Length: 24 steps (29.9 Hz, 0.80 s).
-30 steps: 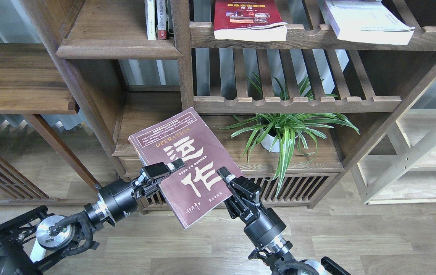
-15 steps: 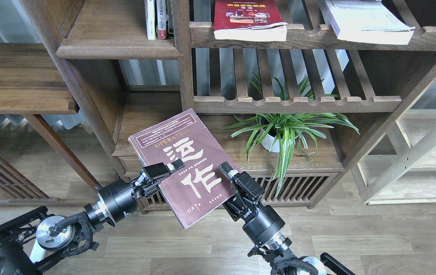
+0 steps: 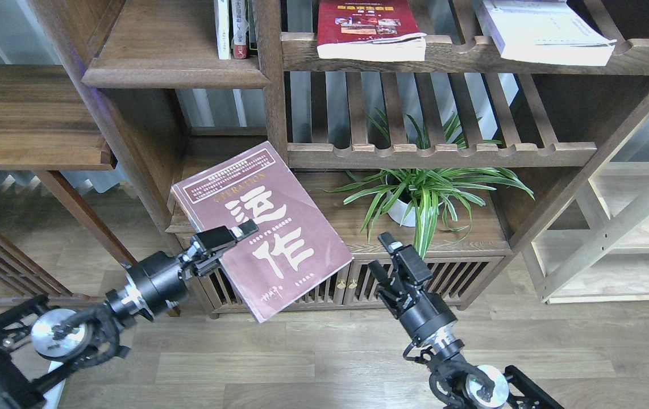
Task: Organize books on shelf
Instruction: 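Release with the right gripper and lift the book up with the left gripper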
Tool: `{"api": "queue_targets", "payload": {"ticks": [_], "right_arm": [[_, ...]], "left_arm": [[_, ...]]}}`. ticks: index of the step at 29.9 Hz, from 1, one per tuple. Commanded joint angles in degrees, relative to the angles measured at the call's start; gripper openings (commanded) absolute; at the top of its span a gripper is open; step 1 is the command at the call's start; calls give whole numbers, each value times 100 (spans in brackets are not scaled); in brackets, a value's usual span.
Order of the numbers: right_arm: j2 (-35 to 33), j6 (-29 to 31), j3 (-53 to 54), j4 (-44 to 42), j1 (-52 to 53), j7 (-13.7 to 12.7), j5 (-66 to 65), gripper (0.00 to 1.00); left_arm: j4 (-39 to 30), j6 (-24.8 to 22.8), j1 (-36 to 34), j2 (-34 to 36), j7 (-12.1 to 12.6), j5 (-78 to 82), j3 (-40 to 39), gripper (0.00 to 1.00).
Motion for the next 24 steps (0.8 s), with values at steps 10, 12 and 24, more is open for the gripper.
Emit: {"api": "queue_targets", "payload": {"ticks": [10, 12, 24], "right_arm": [[-79, 0, -41, -766, 6, 0, -643, 99], [-88, 0, -67, -774, 6, -26, -687, 99], [-158, 0, -199, -792, -20, -44, -802, 99]], "left_arm": [[-1268, 0, -301, 832, 269, 1161, -1493, 2], [-1268, 0, -416, 929, 427, 1583, -1897, 2], [-1312, 0, -381, 1289, 1140, 2410, -4016, 2]]}}
